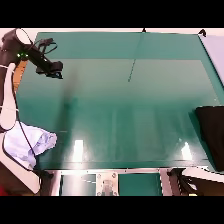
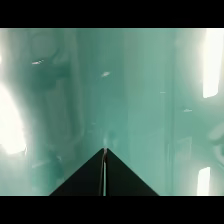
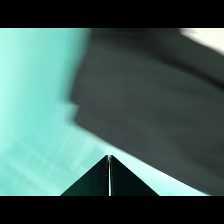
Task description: Fold the shirts.
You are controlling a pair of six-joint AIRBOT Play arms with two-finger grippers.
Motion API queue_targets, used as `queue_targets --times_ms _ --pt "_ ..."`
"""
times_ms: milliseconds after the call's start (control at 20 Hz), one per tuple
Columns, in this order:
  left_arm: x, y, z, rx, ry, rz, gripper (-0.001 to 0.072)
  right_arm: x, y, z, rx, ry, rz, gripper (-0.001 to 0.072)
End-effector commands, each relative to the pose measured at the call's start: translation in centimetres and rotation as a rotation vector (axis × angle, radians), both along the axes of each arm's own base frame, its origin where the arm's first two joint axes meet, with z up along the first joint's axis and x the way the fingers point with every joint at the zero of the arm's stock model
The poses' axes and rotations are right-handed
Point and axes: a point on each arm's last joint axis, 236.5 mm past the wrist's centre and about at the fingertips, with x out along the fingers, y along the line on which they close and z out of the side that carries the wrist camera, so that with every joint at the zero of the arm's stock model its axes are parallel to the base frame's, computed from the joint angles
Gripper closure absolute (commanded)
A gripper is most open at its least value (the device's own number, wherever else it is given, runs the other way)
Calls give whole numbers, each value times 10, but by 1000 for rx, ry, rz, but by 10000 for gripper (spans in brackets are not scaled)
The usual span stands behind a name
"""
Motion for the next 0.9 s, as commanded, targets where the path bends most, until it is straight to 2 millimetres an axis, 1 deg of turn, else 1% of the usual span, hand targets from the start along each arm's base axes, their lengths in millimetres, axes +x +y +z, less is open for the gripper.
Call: queue_targets --times_ms 0,100,150,200,300,400,500,600,700,850 --pt "-13 -8 32 -32 -40 -21 685 59 64 6 -18 -97 249 690" --pt "-32 -15 43 -58 -30 -30 685 62 110 -6 -16 -90 362 691" --pt "-44 -18 44 -64 -17 -33 685 58 136 -15 -17 -92 406 691" --pt "-60 -24 43 -64 -1 -41 685 50 161 -25 -20 -92 462 690" --pt "-95 -42 33 -67 23 -64 685 24 212 -50 -11 -83 543 690" --pt "-133 -63 17 -71 51 -87 685 1 251 -71 -3 -92 611 690" --pt "-167 -79 3 -74 78 -112 685 -8 275 -74 -5 -121 663 690" --pt "-185 -82 -5 -78 100 -113 684 -7 289 -67 -6 -154 696 690" --pt "-190 -80 -9 -71 119 -115 684 -12 297 -68 20 -139 720 690" --pt "-187 -81 -9 -72 108 -111 684 -12 297 -68 19 -140 720 690"
